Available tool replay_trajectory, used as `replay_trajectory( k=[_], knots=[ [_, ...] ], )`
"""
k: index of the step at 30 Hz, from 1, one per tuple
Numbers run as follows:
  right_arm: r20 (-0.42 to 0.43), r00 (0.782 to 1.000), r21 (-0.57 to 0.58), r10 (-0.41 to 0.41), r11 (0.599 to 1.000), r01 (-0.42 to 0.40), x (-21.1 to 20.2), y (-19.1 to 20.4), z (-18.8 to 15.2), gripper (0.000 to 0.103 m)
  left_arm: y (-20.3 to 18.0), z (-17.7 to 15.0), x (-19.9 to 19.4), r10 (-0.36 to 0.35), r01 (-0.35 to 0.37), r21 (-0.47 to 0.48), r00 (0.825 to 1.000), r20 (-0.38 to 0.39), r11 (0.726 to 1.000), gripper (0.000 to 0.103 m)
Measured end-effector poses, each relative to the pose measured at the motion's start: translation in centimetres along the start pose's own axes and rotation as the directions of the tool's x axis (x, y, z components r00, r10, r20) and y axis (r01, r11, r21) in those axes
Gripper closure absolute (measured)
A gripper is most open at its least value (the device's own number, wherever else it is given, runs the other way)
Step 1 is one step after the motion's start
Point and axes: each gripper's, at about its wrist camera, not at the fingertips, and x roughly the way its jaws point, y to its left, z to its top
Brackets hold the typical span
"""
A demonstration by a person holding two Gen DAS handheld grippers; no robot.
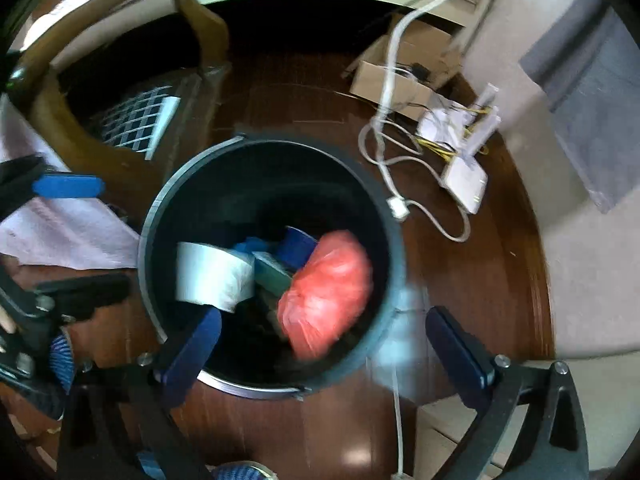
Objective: Collect trash
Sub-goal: 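Open both tools to drop the carton and red bag into the bin, then grasp the yellow cloth with the left tool while the right tool grasps the red paper cup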
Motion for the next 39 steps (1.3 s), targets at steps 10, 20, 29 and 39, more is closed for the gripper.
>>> replay_trajectory(
  k=[10, 20, 29, 39],
  knots=[
    [-0.017, 0.996, 0.103, -0.083, 0.991, 0.084, -3.0, -3.0, -0.6, 0.000, -1.4, 0.5, -3.5, 0.030, -0.035, 0.042, 0.994, 0.103, 0.999, 0.009],
    [0.094, 0.992, 0.066, -0.089, 0.994, 0.083, -8.5, -0.5, 0.6, 0.000, -0.9, 0.9, -9.5, 0.066, -0.081, 0.048, 0.964, 0.257, 0.996, 0.009],
    [0.206, 0.978, 0.017, -0.042, 0.999, 0.039, -12.2, 3.7, 4.5, 0.000, 3.2, 0.2, -13.9, 0.110, -0.104, -0.036, 0.939, 0.326, 0.994, 0.008],
    [0.305, 0.950, -0.061, 0.059, 0.997, -0.042, -14.4, 10.7, 9.4, 0.000, 11.9, -2.8, -19.5, 0.265, -0.192, -0.214, 0.880, 0.394, 0.958, 0.008]
  ],
)
